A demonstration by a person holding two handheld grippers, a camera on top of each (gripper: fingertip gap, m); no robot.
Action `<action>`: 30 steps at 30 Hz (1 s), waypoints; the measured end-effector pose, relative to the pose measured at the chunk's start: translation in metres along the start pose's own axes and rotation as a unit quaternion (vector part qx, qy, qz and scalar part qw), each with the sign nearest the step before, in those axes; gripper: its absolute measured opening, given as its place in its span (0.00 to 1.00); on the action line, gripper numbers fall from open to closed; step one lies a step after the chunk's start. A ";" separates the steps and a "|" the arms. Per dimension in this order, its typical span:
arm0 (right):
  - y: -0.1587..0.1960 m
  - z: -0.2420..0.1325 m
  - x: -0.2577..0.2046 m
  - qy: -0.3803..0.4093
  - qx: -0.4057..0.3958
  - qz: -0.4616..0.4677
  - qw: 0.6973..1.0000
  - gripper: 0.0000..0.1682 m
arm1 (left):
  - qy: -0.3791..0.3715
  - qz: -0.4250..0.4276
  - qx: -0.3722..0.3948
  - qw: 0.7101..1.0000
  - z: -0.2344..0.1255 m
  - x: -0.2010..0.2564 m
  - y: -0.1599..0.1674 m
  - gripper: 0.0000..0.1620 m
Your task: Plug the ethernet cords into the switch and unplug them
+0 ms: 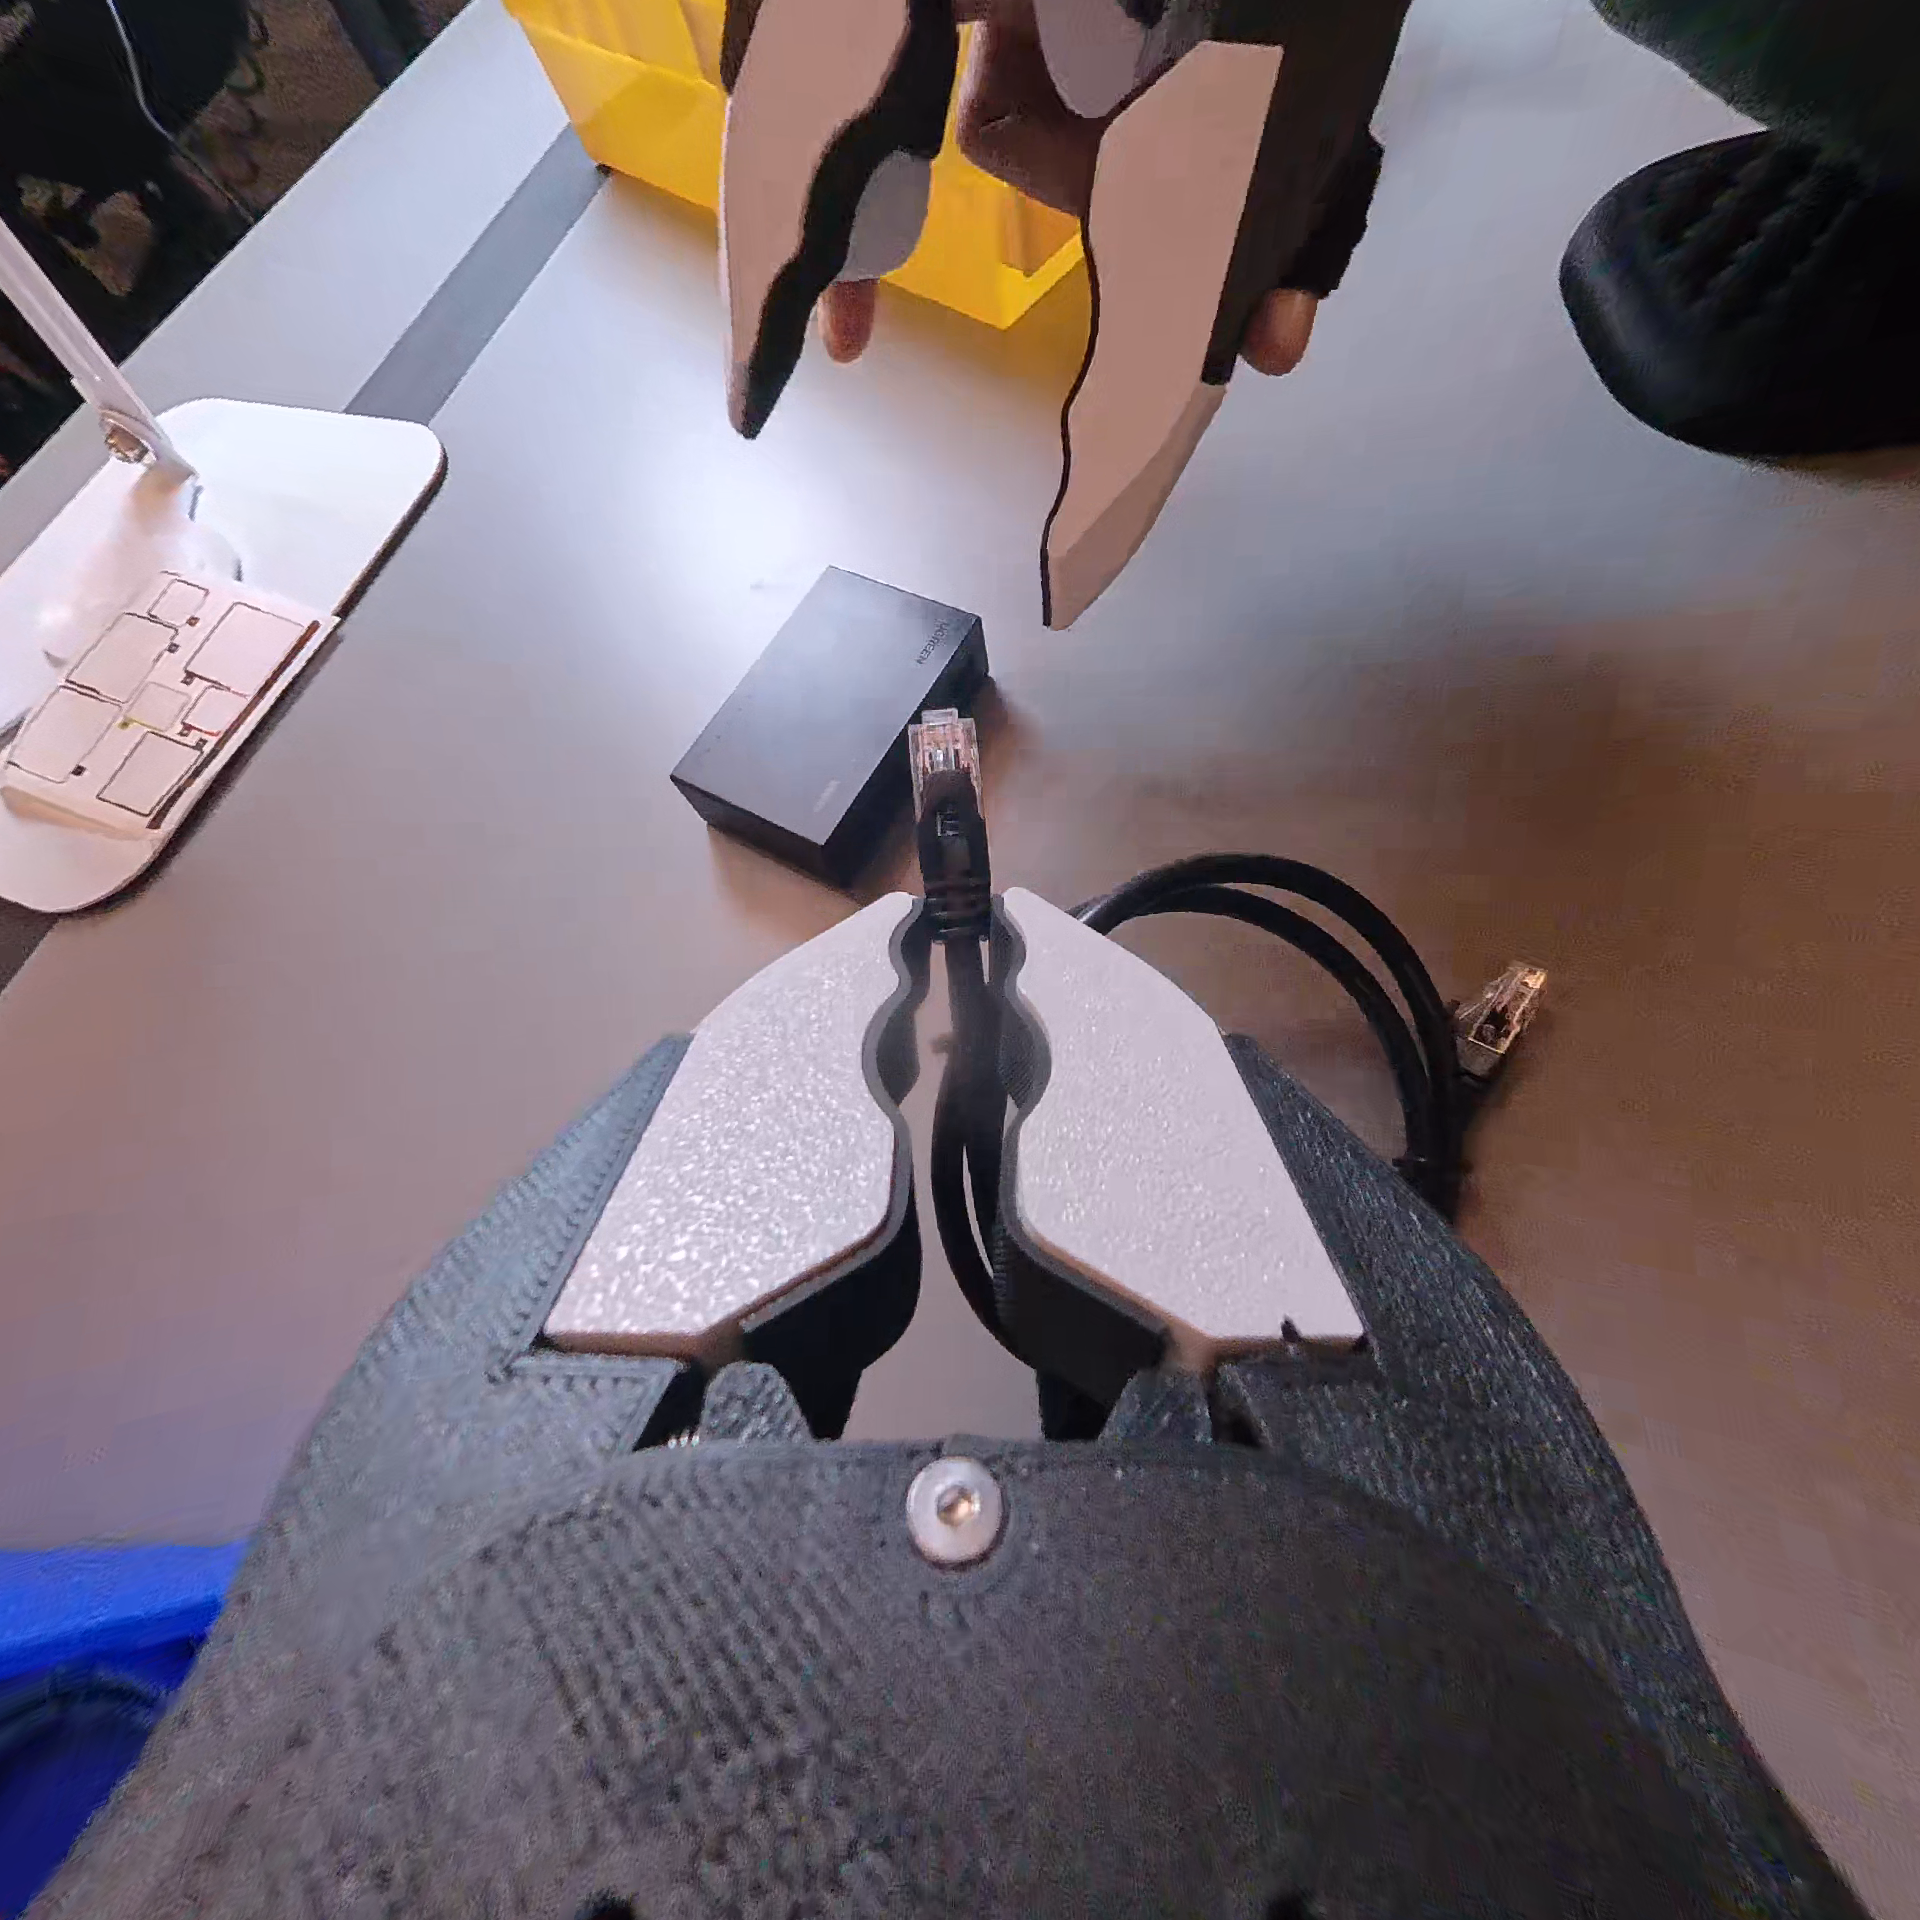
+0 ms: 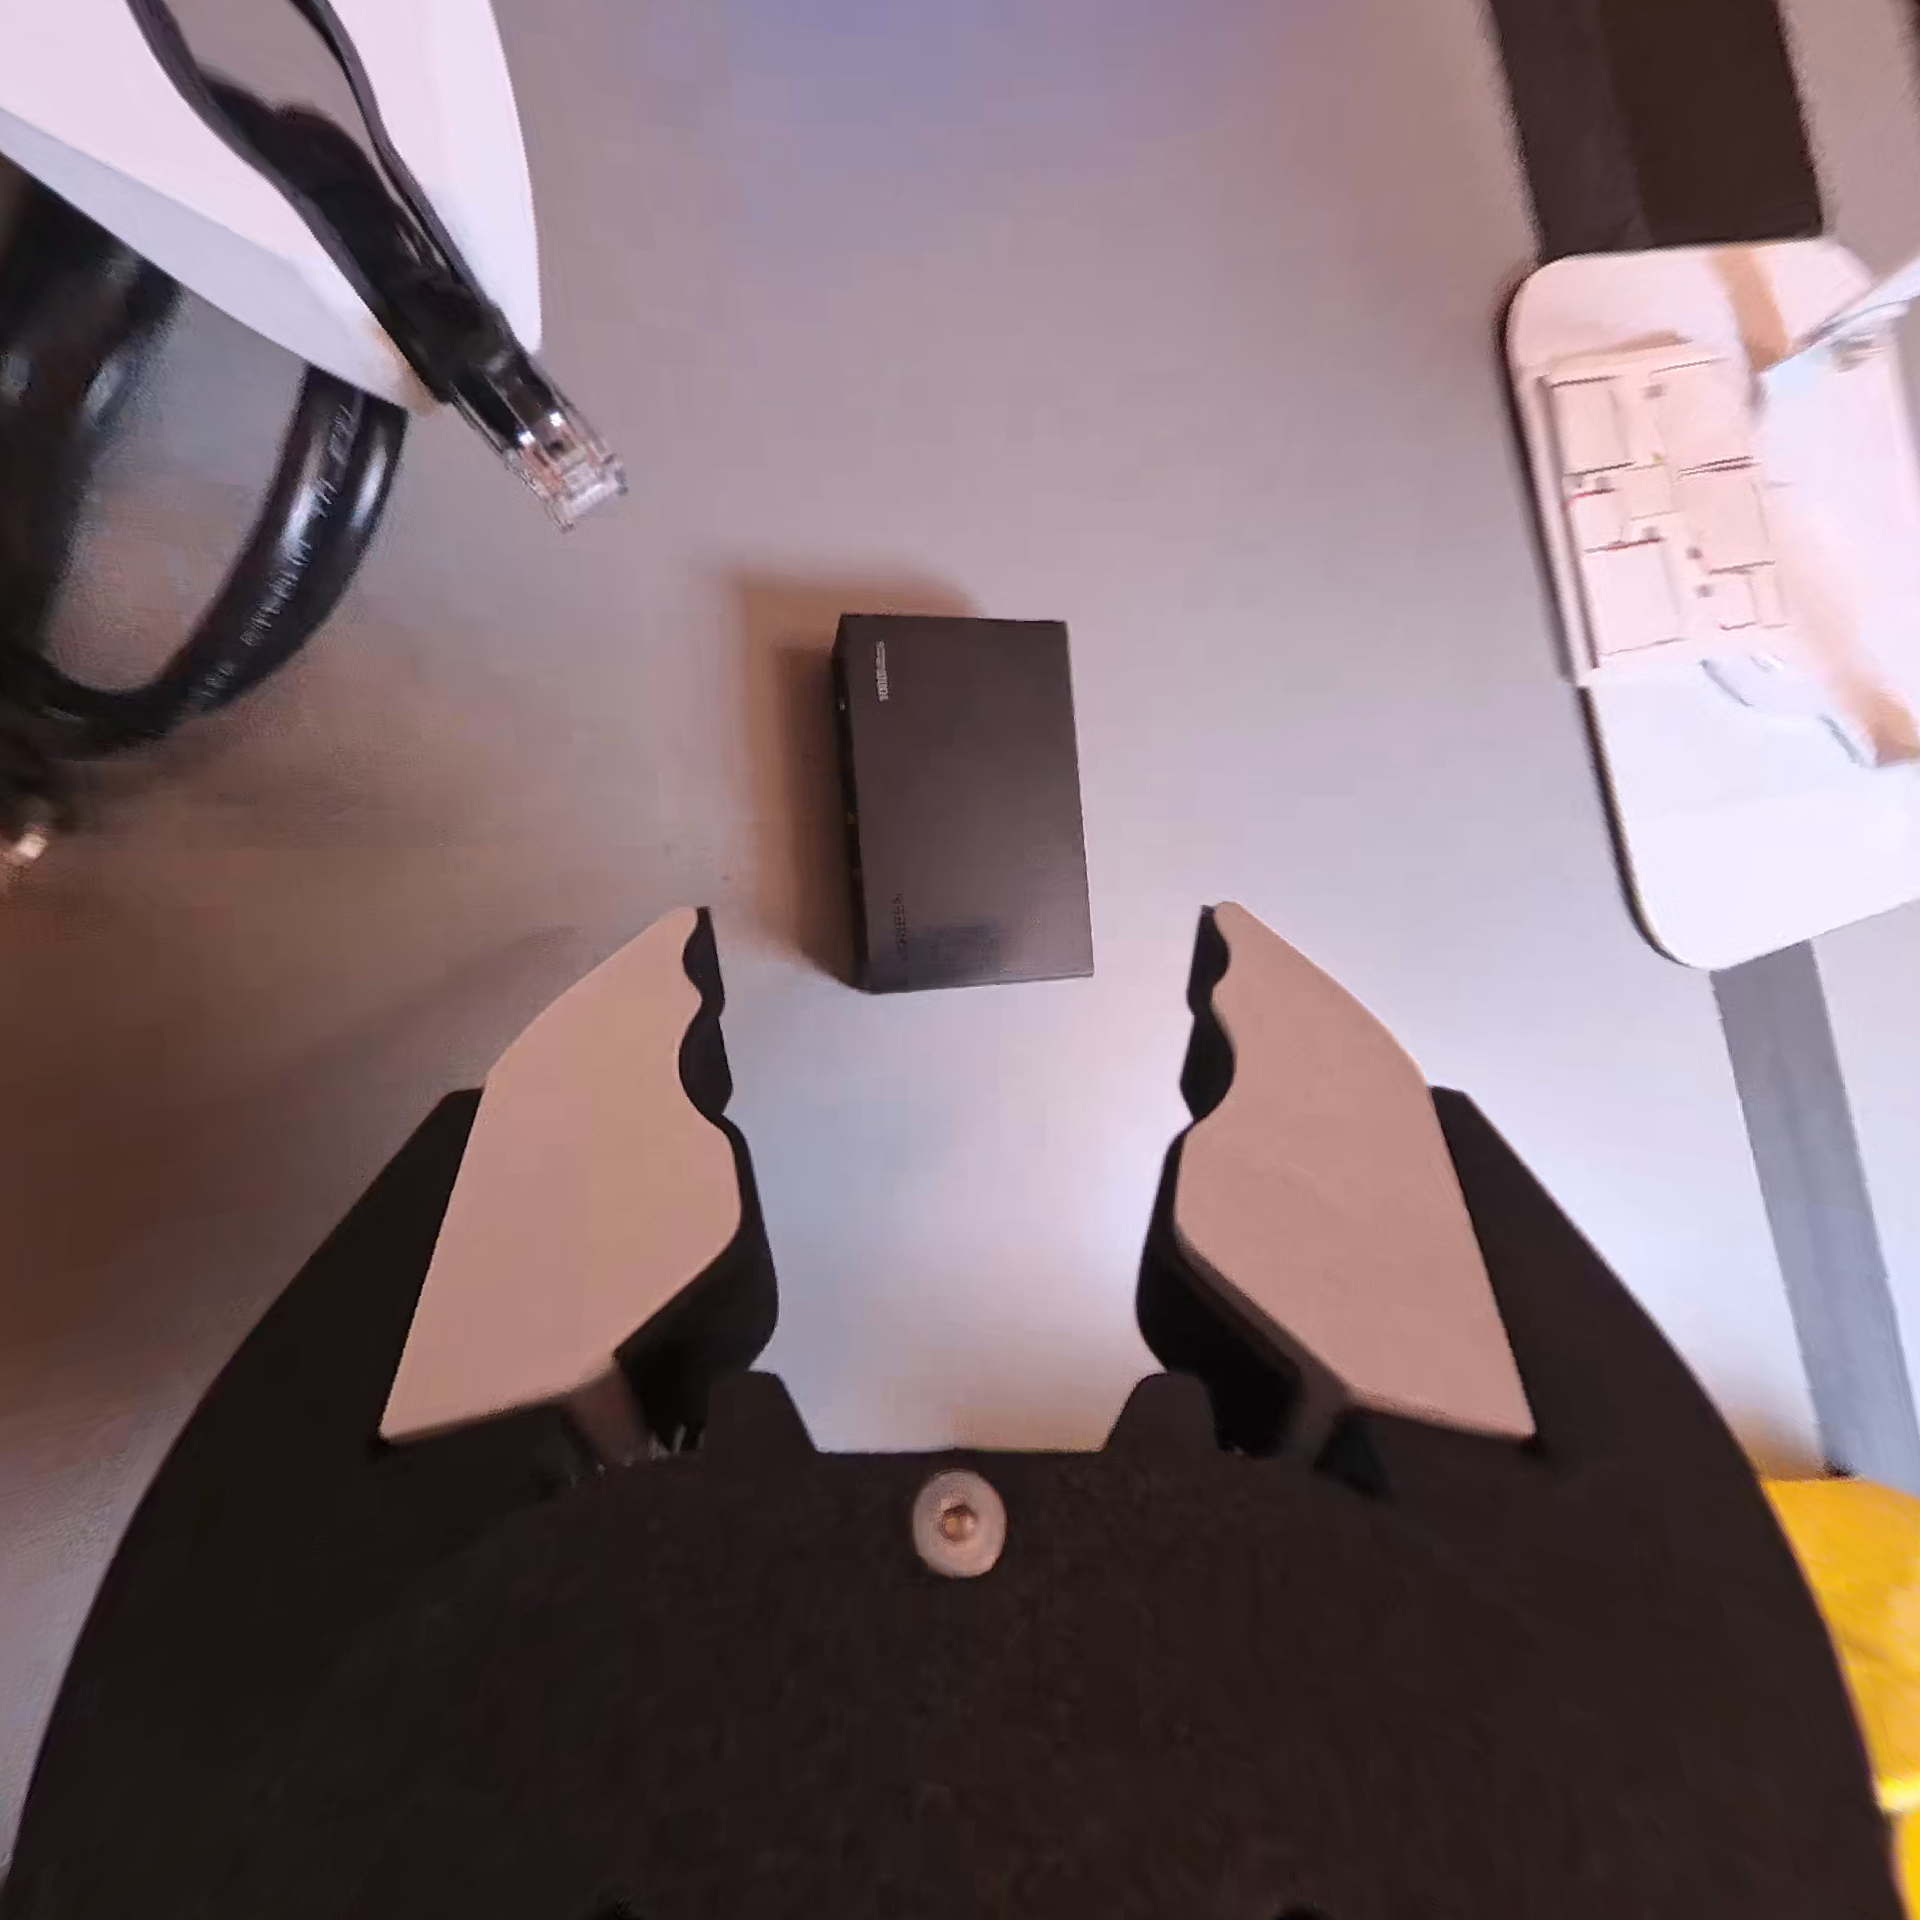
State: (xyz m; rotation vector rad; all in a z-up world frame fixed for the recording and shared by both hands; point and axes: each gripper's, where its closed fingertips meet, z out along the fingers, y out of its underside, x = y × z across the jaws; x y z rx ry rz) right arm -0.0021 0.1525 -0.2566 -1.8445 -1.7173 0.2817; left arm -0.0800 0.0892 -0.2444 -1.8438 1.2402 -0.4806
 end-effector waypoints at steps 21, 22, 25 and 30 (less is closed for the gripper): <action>0.022 0.048 -0.016 -0.075 -0.068 0.079 0.992 0.37 | -0.047 -0.015 -0.006 0.999 0.012 -0.013 0.011 0.07; 0.021 0.043 -0.015 -0.066 -0.056 0.093 0.992 0.37 | -0.056 -0.017 -0.005 0.998 0.011 -0.015 0.011 0.07; 0.011 0.023 -0.007 -0.040 -0.001 0.147 0.988 0.37 | -0.084 -0.018 -0.009 0.996 0.012 -0.021 0.010 0.07; 0.003 0.003 0.005 -0.009 0.095 0.232 0.968 0.37 | -0.135 -0.003 -0.036 0.990 0.016 -0.024 0.011 0.07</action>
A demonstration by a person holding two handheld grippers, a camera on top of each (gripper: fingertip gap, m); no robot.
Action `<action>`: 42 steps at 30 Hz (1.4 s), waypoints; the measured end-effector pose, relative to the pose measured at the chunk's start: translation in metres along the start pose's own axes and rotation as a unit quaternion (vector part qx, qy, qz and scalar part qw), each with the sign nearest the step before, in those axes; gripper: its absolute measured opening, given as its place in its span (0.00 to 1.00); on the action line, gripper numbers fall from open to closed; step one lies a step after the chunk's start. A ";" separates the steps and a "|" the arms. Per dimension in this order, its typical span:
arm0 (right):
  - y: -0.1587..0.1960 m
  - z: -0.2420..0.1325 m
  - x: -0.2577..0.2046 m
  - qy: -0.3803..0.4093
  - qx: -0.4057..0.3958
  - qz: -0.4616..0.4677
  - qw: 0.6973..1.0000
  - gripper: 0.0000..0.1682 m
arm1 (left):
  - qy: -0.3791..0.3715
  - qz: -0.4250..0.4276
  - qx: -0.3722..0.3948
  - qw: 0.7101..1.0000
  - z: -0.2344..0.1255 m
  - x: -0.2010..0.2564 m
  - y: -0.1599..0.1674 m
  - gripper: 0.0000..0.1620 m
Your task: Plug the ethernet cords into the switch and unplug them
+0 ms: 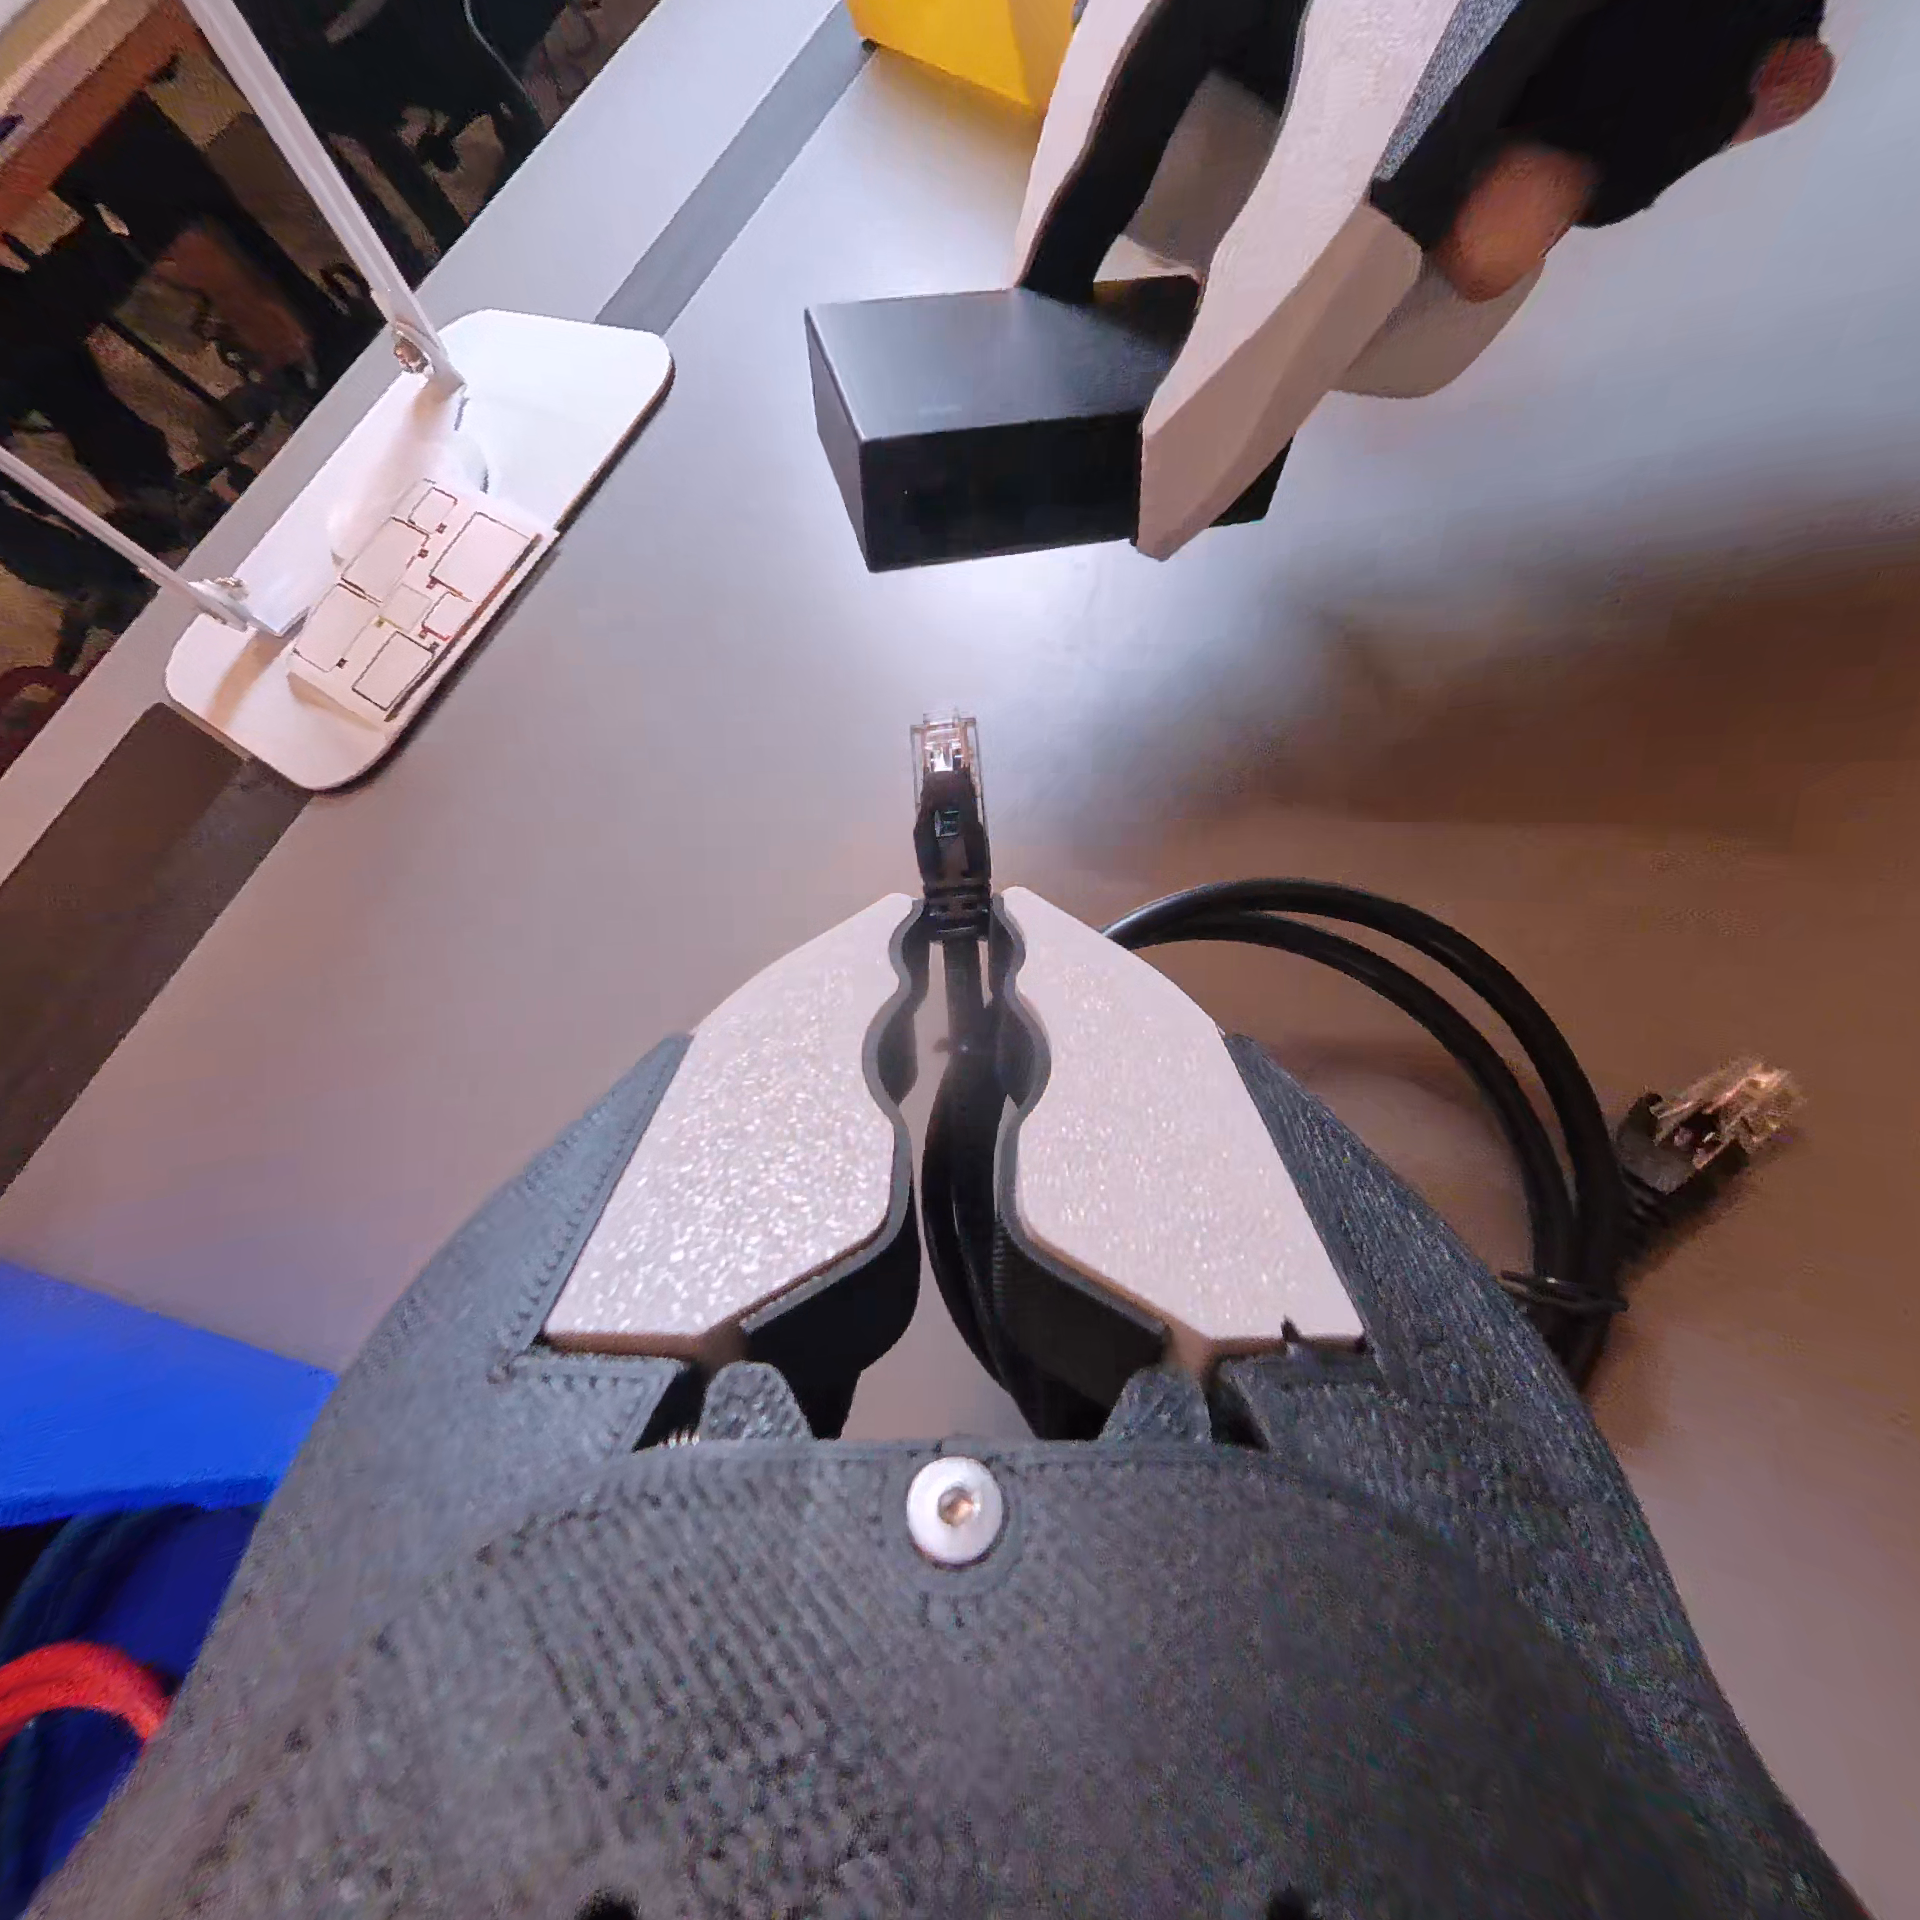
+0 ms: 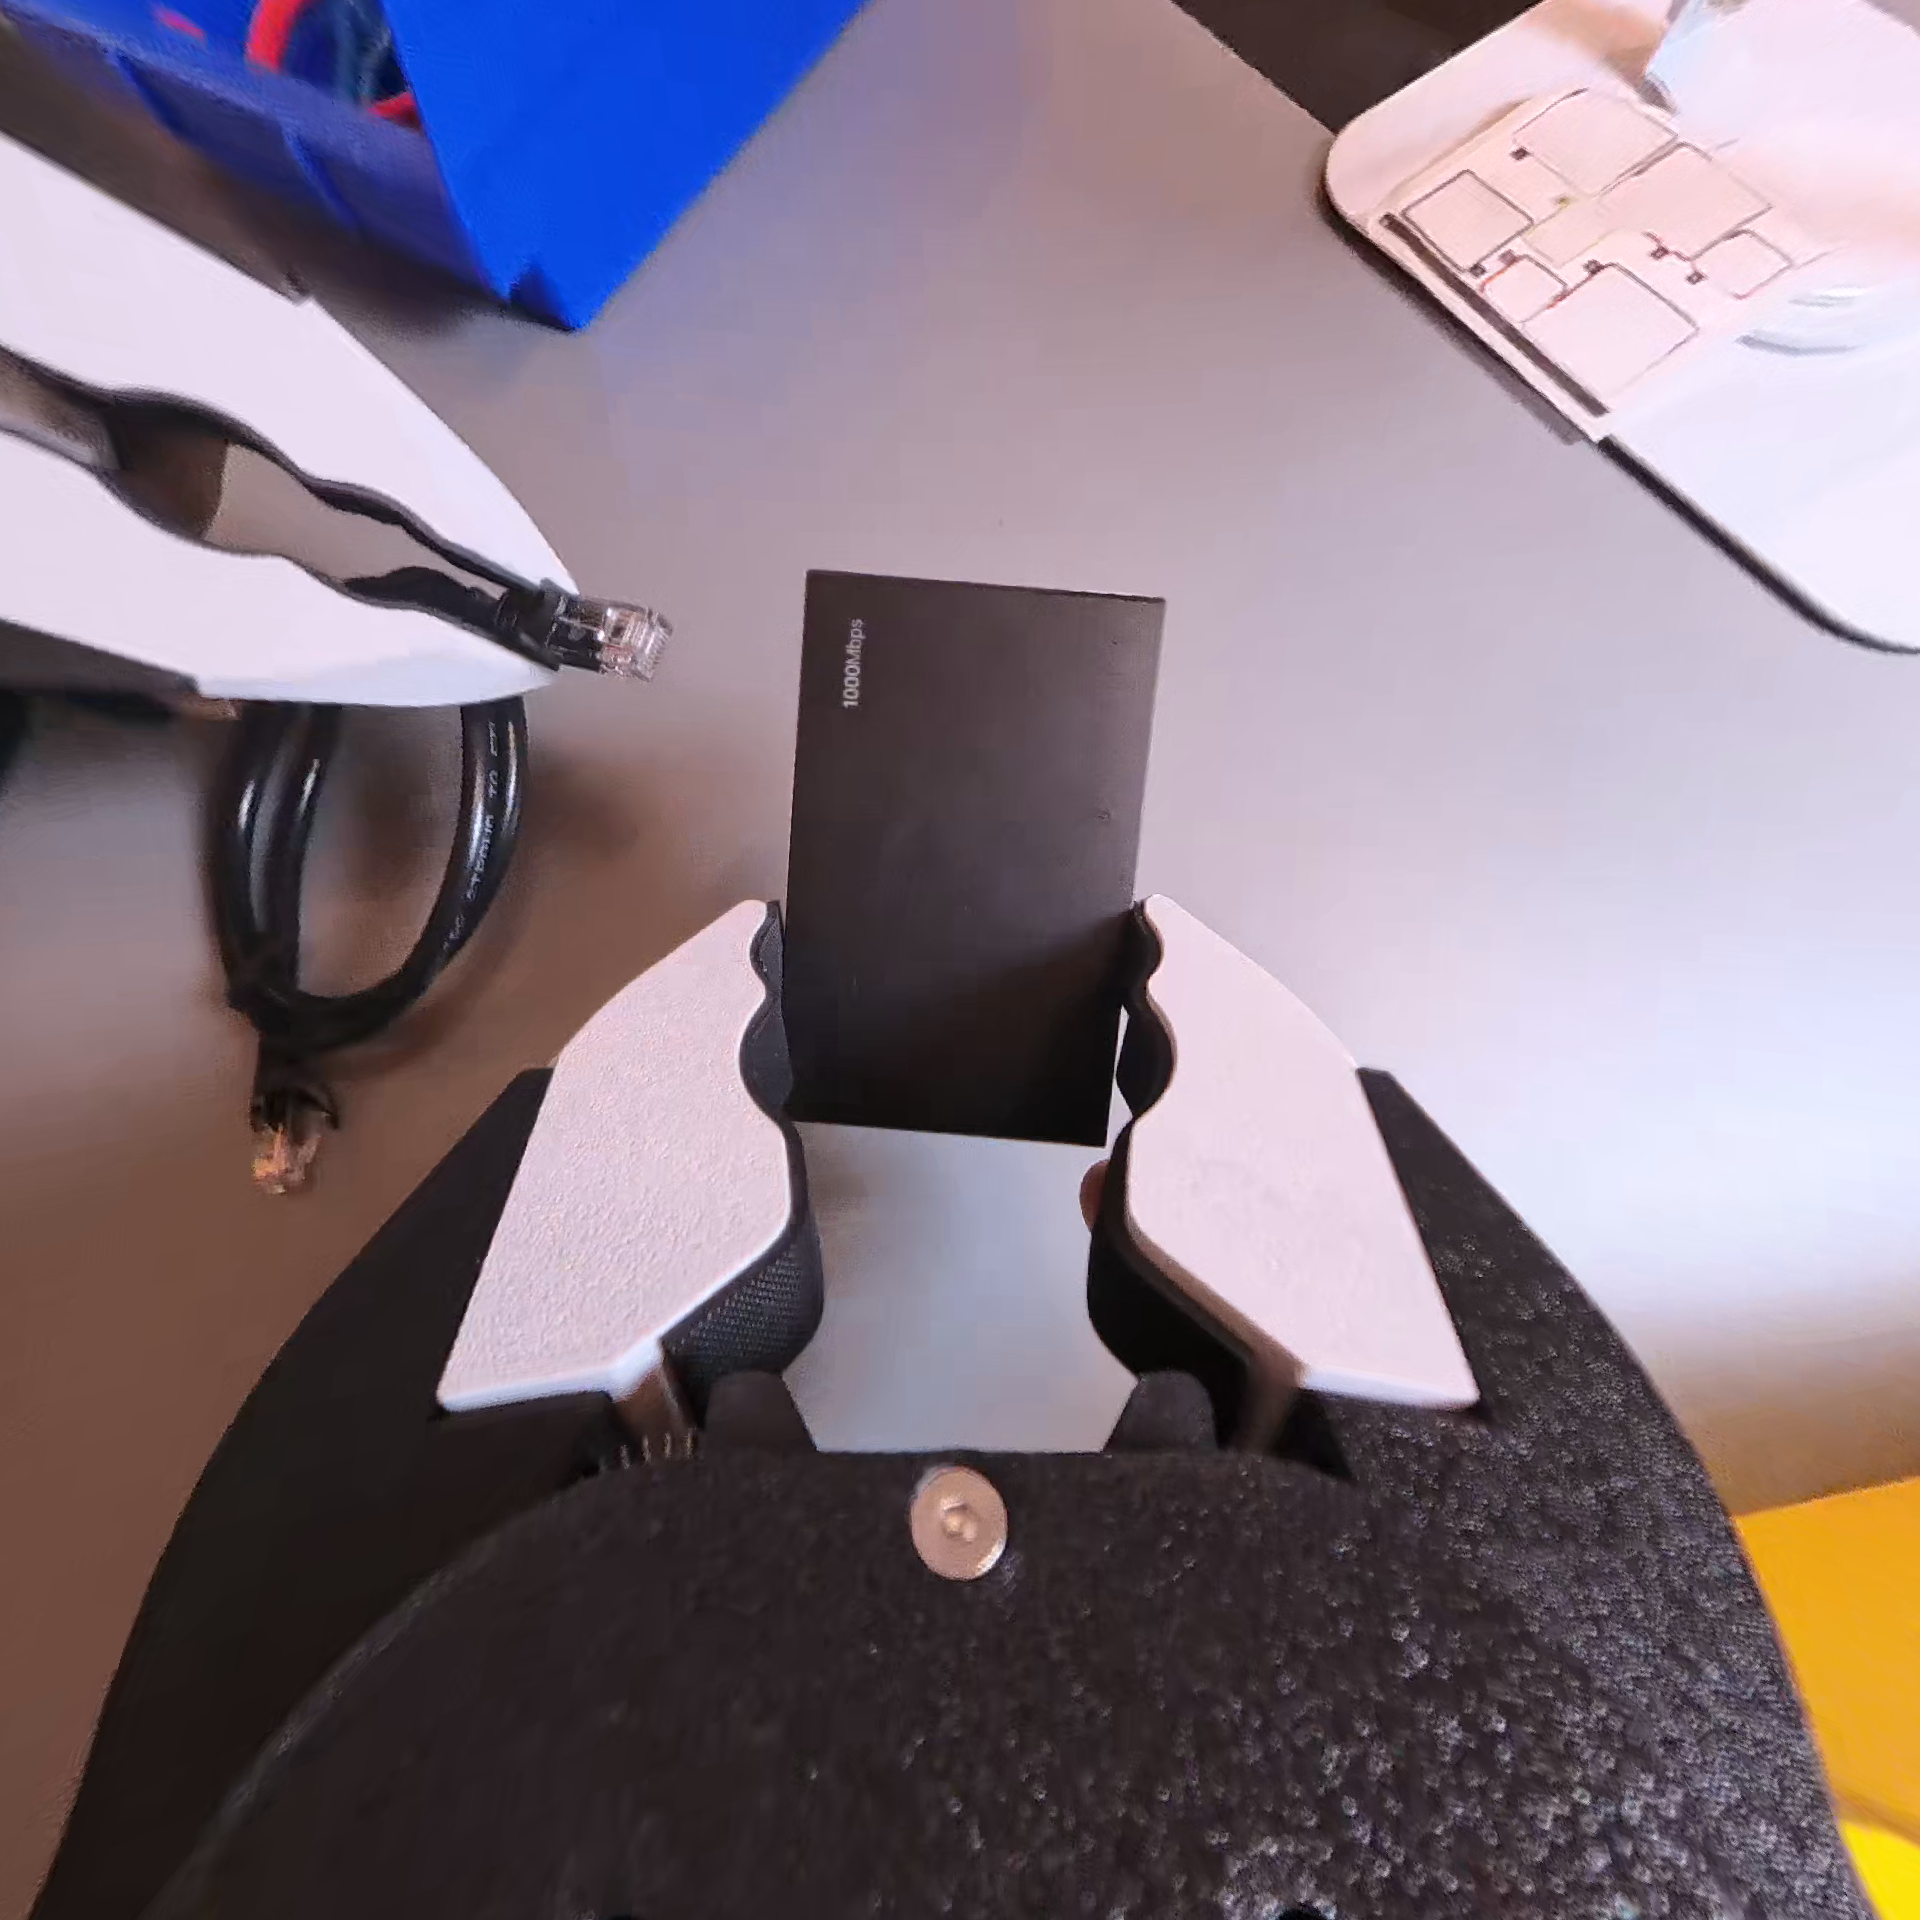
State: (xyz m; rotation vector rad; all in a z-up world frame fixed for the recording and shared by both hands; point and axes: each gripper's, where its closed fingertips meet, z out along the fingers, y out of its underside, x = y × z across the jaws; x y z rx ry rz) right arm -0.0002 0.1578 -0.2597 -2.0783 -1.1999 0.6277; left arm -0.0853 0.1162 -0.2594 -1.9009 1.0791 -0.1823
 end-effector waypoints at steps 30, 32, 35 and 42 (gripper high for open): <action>-0.036 -0.024 -0.034 0.034 0.061 -0.017 0.997 0.37 | -0.127 0.064 0.012 0.990 -0.025 -0.007 -0.045 0.07; -0.035 -0.023 -0.034 0.045 0.054 -0.023 0.997 0.37 | -0.104 0.033 0.015 0.994 -0.023 -0.005 -0.044 0.07; -0.033 -0.020 -0.033 0.056 0.045 -0.025 0.997 0.37 | -0.108 0.036 0.010 0.993 -0.022 -0.006 -0.042 0.07; -0.031 -0.016 -0.031 0.064 0.024 -0.024 0.997 0.37 | -0.124 0.042 -0.009 0.991 -0.020 -0.009 -0.039 0.07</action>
